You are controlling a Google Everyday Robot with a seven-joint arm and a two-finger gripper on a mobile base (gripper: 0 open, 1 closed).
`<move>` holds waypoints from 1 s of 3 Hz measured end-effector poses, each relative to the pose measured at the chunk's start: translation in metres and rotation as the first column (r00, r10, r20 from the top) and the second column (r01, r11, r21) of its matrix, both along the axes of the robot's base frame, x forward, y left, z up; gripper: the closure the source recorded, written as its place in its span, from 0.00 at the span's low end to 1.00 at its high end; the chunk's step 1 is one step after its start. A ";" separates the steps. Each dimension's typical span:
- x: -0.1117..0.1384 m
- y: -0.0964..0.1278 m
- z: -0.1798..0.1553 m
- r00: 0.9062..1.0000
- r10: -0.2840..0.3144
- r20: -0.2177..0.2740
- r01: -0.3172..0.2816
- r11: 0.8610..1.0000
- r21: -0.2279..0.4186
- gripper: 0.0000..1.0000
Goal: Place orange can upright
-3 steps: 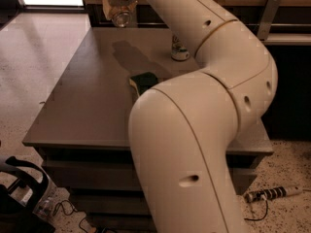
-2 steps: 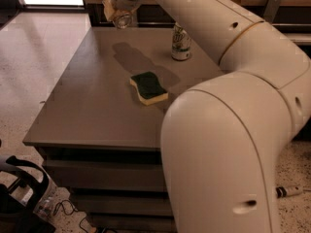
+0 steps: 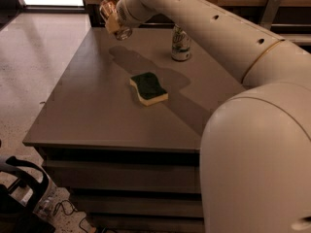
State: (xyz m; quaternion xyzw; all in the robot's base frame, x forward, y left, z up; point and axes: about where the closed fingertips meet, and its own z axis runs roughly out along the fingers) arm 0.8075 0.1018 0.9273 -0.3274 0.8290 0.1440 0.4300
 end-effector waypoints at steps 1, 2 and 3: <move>0.008 0.004 -0.006 0.995 0.078 0.057 -0.081 0.996 0.038 1.00; 0.018 0.007 -0.008 0.980 0.158 0.125 -0.168 0.983 0.076 1.00; 0.025 0.011 -0.014 0.961 0.214 0.174 -0.233 0.967 0.101 1.00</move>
Offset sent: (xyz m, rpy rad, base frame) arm 0.0302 0.0026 -0.0043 0.1346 -0.2084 0.2648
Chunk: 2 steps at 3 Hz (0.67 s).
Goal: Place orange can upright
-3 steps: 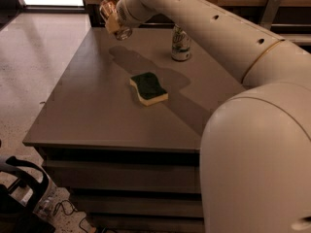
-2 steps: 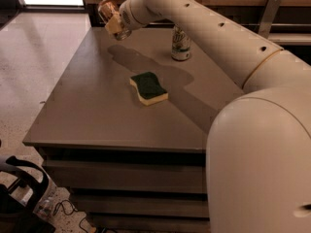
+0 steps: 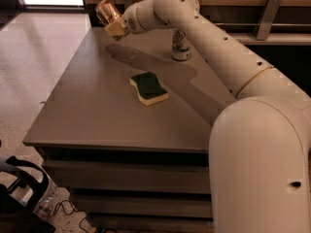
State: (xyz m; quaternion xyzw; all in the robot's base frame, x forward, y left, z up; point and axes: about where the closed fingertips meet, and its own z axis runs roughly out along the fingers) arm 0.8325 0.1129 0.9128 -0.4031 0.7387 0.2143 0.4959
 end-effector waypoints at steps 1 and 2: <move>0.004 0.001 -0.010 0.998 0.048 0.034 -0.049 0.998 0.038 1.00; 0.001 -0.001 -0.021 0.996 0.062 0.060 -0.066 0.995 0.075 1.00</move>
Offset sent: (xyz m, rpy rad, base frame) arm -0.0027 -0.0097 -0.0349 0.1259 -0.0920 0.0743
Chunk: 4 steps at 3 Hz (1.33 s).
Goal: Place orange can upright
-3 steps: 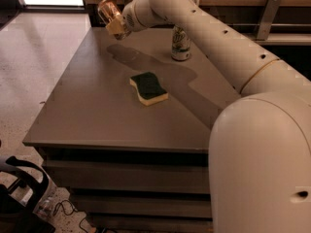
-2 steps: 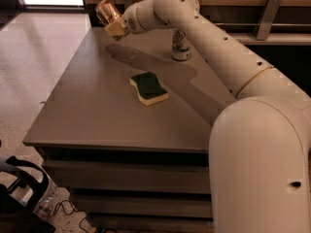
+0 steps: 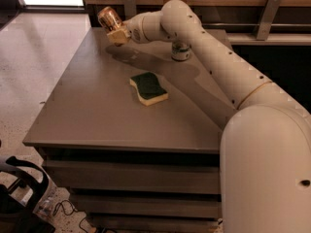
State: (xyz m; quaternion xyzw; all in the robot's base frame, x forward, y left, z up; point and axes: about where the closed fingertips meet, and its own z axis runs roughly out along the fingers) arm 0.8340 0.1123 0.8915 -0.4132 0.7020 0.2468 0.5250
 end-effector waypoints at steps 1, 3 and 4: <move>-0.002 0.003 -0.012 1.000 0.016 0.021 -0.017 0.999 0.042 1.00; -0.004 0.014 -0.031 0.999 0.029 0.036 -0.032 0.996 0.084 1.00; -0.002 0.016 -0.041 1.000 0.019 0.013 -0.020 0.995 0.093 1.00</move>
Offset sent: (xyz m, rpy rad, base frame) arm -0.0015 0.0095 -0.0288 0.1014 -0.0535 0.0470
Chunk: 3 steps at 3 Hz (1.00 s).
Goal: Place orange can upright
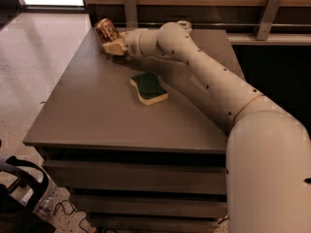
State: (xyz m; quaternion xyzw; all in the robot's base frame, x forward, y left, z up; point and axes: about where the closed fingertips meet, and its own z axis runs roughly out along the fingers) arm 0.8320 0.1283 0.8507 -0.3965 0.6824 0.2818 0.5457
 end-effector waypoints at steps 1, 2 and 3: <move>0.002 0.000 -0.011 1.000 -0.012 -0.028 0.012 1.000 0.009 1.00; 0.002 0.000 -0.006 1.000 -0.012 -0.029 0.012 1.000 0.009 1.00; 0.002 0.000 -0.004 1.000 -0.012 -0.029 0.012 1.000 0.008 1.00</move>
Offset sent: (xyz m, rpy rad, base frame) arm 0.0044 -0.0177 -0.0545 0.0245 0.1446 -0.0883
